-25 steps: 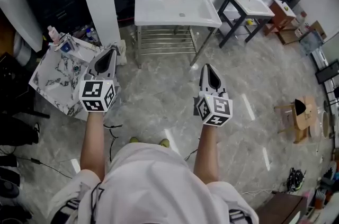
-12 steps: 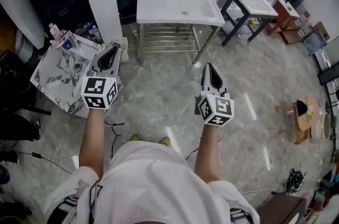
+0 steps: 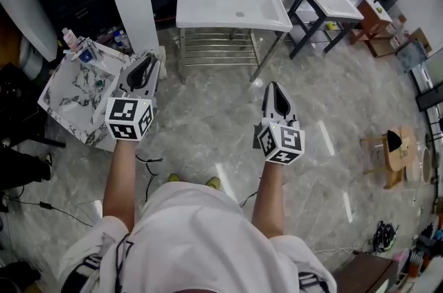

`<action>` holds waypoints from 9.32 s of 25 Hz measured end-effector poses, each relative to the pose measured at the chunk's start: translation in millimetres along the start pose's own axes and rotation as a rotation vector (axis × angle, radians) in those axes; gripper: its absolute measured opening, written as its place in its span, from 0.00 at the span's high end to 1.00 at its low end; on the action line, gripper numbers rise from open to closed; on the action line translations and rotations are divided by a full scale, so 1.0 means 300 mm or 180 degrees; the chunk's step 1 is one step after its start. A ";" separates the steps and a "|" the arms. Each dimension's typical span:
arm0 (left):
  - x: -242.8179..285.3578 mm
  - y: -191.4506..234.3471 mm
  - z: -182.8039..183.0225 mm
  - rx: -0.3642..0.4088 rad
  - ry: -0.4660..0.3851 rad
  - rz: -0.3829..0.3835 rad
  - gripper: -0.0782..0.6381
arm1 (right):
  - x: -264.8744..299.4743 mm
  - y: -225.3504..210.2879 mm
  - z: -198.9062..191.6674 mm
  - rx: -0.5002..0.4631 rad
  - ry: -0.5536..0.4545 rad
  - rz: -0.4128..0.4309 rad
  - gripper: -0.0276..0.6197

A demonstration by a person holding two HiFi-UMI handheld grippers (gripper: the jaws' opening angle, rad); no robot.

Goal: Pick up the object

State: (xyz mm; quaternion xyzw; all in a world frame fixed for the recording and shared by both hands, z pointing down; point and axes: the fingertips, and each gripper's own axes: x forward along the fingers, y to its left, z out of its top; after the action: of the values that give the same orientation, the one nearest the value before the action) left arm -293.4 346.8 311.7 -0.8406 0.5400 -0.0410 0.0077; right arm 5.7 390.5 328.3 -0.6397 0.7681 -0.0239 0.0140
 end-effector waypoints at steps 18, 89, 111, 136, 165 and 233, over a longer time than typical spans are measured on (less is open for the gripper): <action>0.112 -0.250 -0.027 0.0003 0.0117 0.0071 0.80 | -0.058 -0.264 -0.068 0.0102 0.0032 0.0088 0.95; 2.158 0.416 -0.251 -0.0146 0.0660 -0.0091 0.80 | 2.036 -0.921 -0.243 0.0317 0.0349 -0.0122 0.95; 2.653 0.340 -0.350 -0.0020 0.1102 0.0101 0.78 | 2.493 -1.257 -0.365 0.0403 0.0620 0.0212 0.95; 3.024 0.432 -0.561 0.0128 0.1540 -0.0368 0.77 | 2.716 -1.365 -0.426 0.0325 0.0662 -0.0094 0.95; 3.296 0.534 -1.113 0.0773 0.2747 -0.0573 0.75 | 2.828 -1.430 -0.565 0.0355 0.0984 -0.0276 0.94; 2.674 0.346 -0.069 0.0308 0.0465 0.0195 0.82 | 2.481 -1.276 -0.096 0.0156 0.0196 0.0226 0.95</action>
State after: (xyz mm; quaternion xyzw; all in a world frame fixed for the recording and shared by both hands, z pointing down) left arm -57.5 -424.7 375.1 -0.8172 0.5619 -0.1280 0.0102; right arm 245.2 -410.0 384.7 -0.6105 0.7896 -0.0618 0.0069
